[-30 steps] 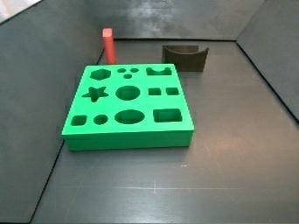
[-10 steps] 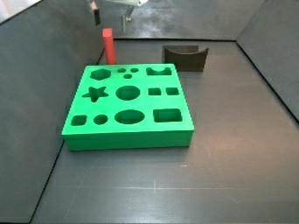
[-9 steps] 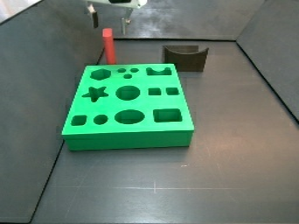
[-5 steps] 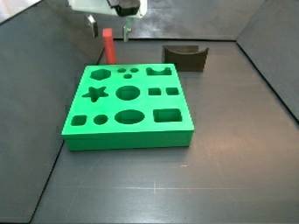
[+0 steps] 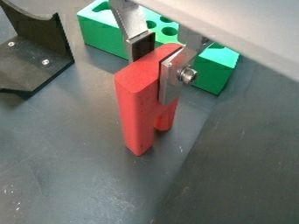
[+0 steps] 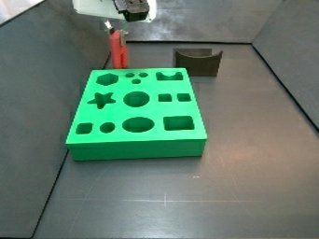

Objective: Pick up the square-circle object. Move up. Rotate the square-circle object. Move to above the board. Insert the square-circle object.
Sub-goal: Pick up the square-circle object.

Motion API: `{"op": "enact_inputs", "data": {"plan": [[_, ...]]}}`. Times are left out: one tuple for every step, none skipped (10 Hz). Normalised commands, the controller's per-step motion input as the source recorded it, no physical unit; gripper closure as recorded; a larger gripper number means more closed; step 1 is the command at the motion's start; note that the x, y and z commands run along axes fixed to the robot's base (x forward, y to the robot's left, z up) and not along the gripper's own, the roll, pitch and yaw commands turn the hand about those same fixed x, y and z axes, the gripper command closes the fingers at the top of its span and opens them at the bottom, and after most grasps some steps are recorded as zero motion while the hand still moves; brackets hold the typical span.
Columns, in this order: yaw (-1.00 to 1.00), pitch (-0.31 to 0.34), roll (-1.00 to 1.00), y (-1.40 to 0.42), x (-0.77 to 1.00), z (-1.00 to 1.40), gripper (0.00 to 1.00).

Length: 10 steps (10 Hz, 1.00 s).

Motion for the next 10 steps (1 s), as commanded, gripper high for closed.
{"op": "enact_inputs", "data": {"plan": [[0.00, 0.000, 0.00, 0.00, 0.00, 0.00, 1.00], [0.00, 0.000, 0.00, 0.00, 0.00, 0.00, 1.00], [0.00, 0.000, 0.00, 0.00, 0.00, 0.00, 1.00], [0.00, 0.000, 0.00, 0.00, 0.00, 0.00, 1.00], [0.00, 0.000, 0.00, 0.00, 0.00, 0.00, 1.00], [0.00, 0.000, 0.00, 0.00, 0.00, 0.00, 1.00], [0.00, 0.000, 0.00, 0.00, 0.00, 0.00, 1.00], [0.00, 0.000, 0.00, 0.00, 0.00, 0.00, 1.00], [0.00, 0.000, 0.00, 0.00, 0.00, 0.00, 1.00], [0.00, 0.000, 0.00, 0.00, 0.00, 0.00, 1.00]]}}
